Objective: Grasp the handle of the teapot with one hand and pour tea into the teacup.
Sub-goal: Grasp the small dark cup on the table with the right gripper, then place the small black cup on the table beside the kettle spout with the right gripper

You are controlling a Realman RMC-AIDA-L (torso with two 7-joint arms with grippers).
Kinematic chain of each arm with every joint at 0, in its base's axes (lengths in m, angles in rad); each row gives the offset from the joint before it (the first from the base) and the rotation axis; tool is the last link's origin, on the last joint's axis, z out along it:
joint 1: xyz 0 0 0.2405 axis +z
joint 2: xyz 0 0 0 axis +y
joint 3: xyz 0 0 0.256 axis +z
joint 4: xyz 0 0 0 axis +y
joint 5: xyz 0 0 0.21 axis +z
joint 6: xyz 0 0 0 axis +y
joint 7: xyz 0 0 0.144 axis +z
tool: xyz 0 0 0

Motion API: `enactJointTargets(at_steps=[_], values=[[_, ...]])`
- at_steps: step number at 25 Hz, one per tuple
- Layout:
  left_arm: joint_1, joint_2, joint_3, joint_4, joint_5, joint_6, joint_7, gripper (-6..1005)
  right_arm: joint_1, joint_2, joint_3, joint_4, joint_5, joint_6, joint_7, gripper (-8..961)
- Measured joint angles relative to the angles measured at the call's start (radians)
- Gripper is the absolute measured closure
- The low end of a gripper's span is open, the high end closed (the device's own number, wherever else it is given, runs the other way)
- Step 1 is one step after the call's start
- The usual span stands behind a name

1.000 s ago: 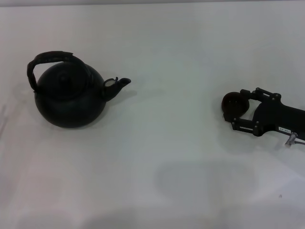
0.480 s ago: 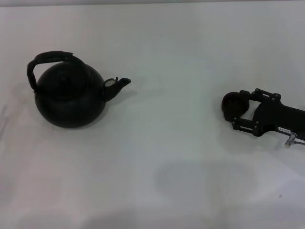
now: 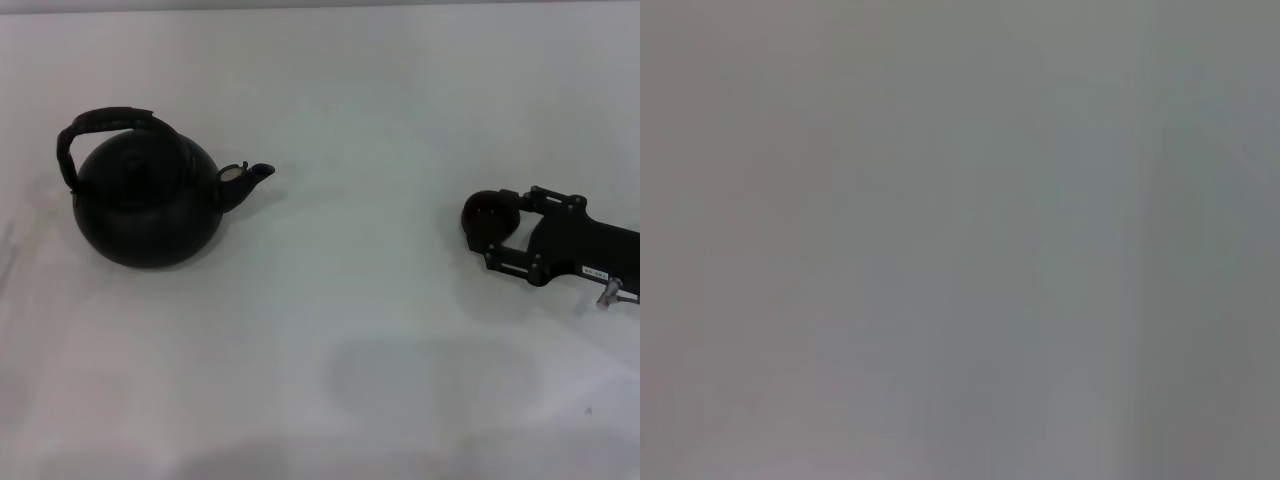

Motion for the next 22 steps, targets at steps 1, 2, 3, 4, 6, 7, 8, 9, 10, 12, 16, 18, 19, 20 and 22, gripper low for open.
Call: enactJointTargets(at_steps=[1,2,3,4,6,7,8,9,10,12,16,18,19,20,22], values=[[0.0,0.0,0.0,0.0,0.0,0.0,0.0,286,-0.001,0.0,0.003,-0.002,0.002,0.019,0.002,235],[0.001,0.0,0.0,0.0,0.0,0.0,0.0,286,-0.001,-0.001,0.006,-0.004,0.006,0.046,0.002,235],[0.002,0.0,0.0,0.0,0.0,0.0,0.0,286,-0.002,-0.002,0.008,-0.006,0.009,0.076,0.005,236],[0.003,0.001,0.0,0.0,0.0,0.0,0.0,286,-0.001,-0.003,0.009,-0.008,0.013,0.104,0.011,236],[0.003,0.001,0.0,0.001,0.0,0.0,0.0,286,-0.001,-0.005,0.008,-0.021,0.014,0.148,0.037,236],[0.003,0.002,0.0,0.001,0.0,0.0,0.0,286,0.0,-0.005,0.006,-0.031,0.014,0.164,0.053,236],[0.002,0.002,0.0,0.001,0.0,0.0,0.0,286,0.001,-0.005,0.003,-0.04,0.014,0.177,0.07,236],[0.001,0.002,0.0,0.001,0.0,0.001,0.0,286,0.002,-0.005,0.001,-0.046,0.014,0.185,0.081,236],[0.0,0.002,0.0,0.001,0.0,0.001,0.0,285,0.003,-0.004,-0.002,-0.048,0.013,0.192,0.088,236],[-0.001,0.002,0.0,0.0,0.0,0.001,0.0,285,0.009,-0.002,-0.012,-0.049,0.014,0.201,0.093,236],[-0.003,0.001,0.002,0.0,0.0,0.002,0.001,286,0.016,0.001,-0.086,-0.049,0.069,0.203,0.094,236],[-0.007,0.0,0.002,0.0,0.0,0.002,0.001,286,0.022,0.001,-0.14,-0.049,0.11,0.199,0.094,237],[-0.008,0.0,0.002,-0.001,0.0,0.002,0.001,286,0.026,0.002,-0.167,-0.05,0.128,0.194,0.094,237],[-0.009,0.0,0.003,-0.001,0.001,0.002,0.001,286,0.03,0.002,-0.19,-0.05,0.143,0.188,0.094,237],[-0.01,0.0,0.003,-0.001,0.002,0.002,0.001,286,0.045,0.005,-0.28,-0.05,0.202,0.153,0.094,237]])
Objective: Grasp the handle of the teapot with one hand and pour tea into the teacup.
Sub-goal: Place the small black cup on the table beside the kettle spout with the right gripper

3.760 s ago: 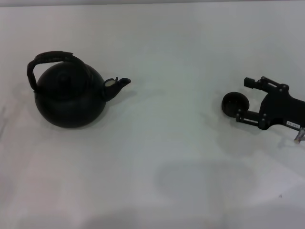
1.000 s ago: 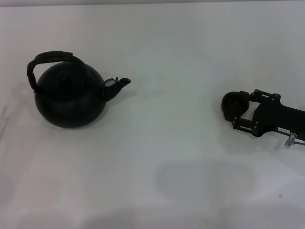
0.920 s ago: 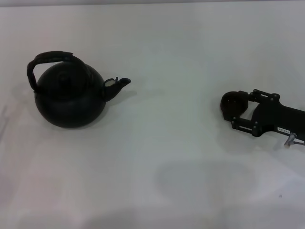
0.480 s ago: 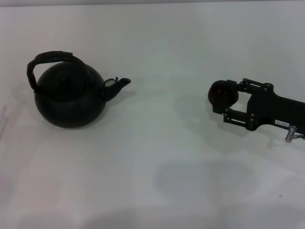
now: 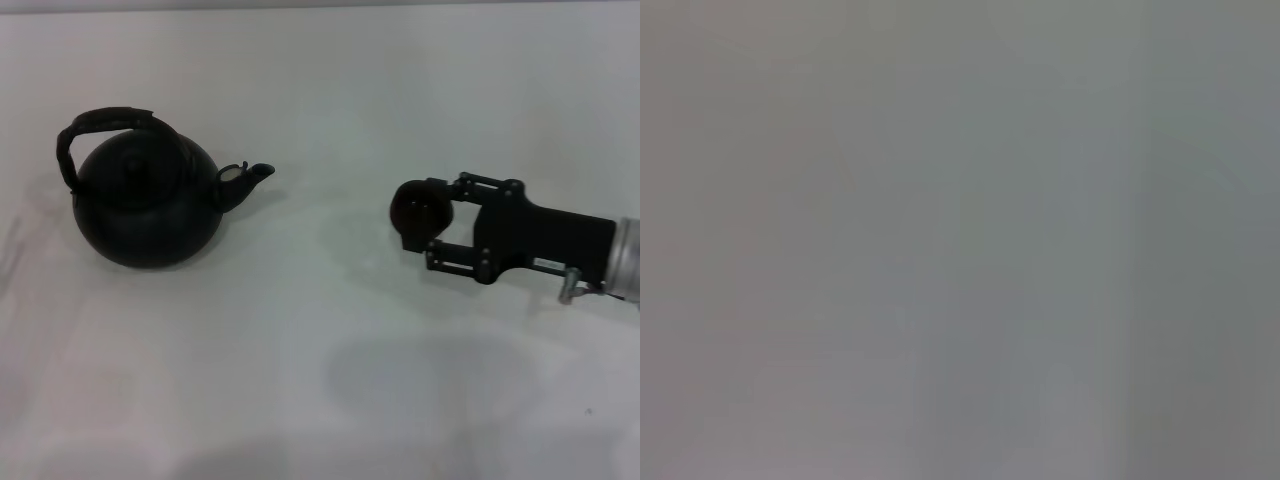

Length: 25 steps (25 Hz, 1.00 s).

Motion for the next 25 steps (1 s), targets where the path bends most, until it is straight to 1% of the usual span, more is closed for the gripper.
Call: enactJointTargets(at_steps=[1,2,7,12,18,21,25], values=[[0.0,0.0,0.0,0.0,0.0,0.0,0.0,286,0.004,0.0,-0.03,-0.002,0.019,-0.013,0.0,237],[0.0,0.0,0.0,0.0,0.001,0.0,0.0,285,0.004,0.0,-0.03,-0.002,0.019,-0.013,0.0,237],[0.0,0.0,0.0,0.0,0.001,0.0,0.0,285,0.01,0.001,-0.169,-0.029,0.104,-0.094,0.0,236],[-0.002,0.0,0.0,0.0,0.001,0.0,0.0,286,0.012,0.001,-0.253,-0.058,0.152,-0.158,0.001,235],[-0.003,0.0,0.0,0.0,0.001,0.0,0.0,286,0.014,0.003,-0.401,-0.134,0.198,-0.288,0.037,235],[-0.004,0.0,0.0,0.0,0.001,0.0,0.0,285,0.014,0.003,-0.448,-0.154,0.223,-0.333,0.039,235],[-0.003,0.0,0.0,0.0,0.001,0.0,0.0,285,0.016,0.003,-0.465,-0.163,0.231,-0.355,0.04,236]])
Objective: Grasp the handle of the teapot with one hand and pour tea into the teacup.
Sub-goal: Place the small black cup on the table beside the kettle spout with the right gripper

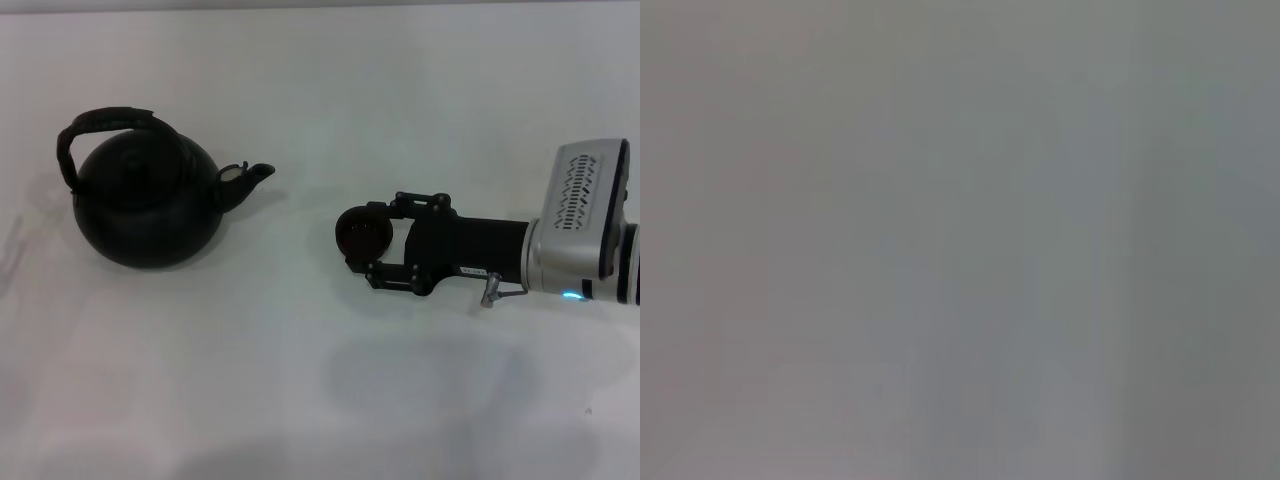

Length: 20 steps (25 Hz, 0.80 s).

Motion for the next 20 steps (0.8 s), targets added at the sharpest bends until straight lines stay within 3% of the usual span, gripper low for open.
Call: enactJointTargets(at_steps=[20], values=[[-0.003,0.0,0.0,0.0,0.0,-0.003,0.0,286,-0.004,-0.002,-0.023,0.007,0.001,-0.065,-0.013,236]])
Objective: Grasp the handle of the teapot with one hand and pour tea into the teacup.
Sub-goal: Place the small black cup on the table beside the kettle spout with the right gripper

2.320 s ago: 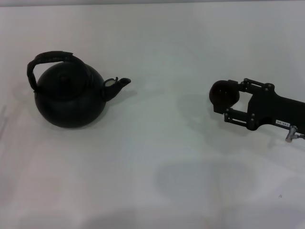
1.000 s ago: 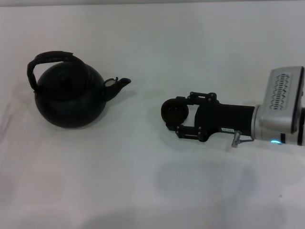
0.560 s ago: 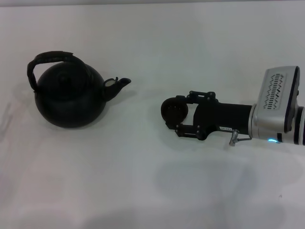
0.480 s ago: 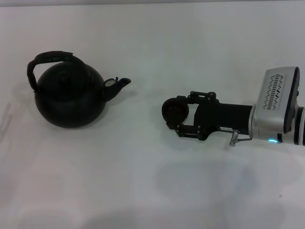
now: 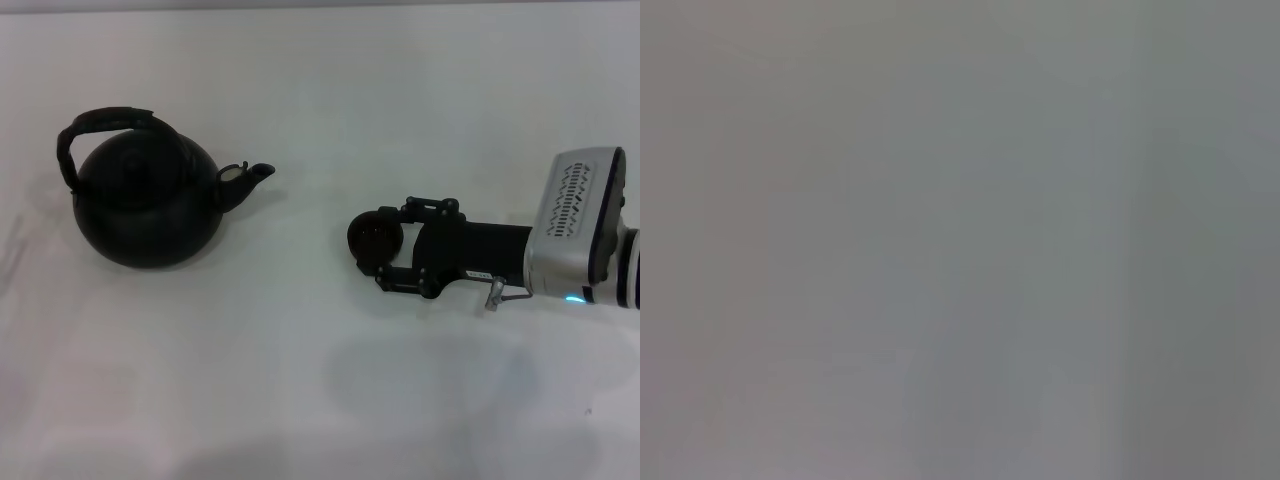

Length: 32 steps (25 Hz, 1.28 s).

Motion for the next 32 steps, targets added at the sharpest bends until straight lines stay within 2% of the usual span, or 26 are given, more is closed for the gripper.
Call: enactJointTargets(at_steps=[7,28,32], values=[[0.0,0.0,0.0,0.0,0.0,-0.001,0.0,286,0.0,0.0,-0.026,-0.003,0.004,-0.025,-0.005,237],[-0.003,0.0,0.0,0.0,0.0,-0.003,0.0,286,-0.002,-0.002,-0.018,-0.009,0.005,-0.012,-0.003,228],[-0.006,0.001,0.0,0.0,0.0,-0.003,0.0,286,0.0,-0.002,-0.017,-0.009,0.005,-0.014,-0.001,191]])
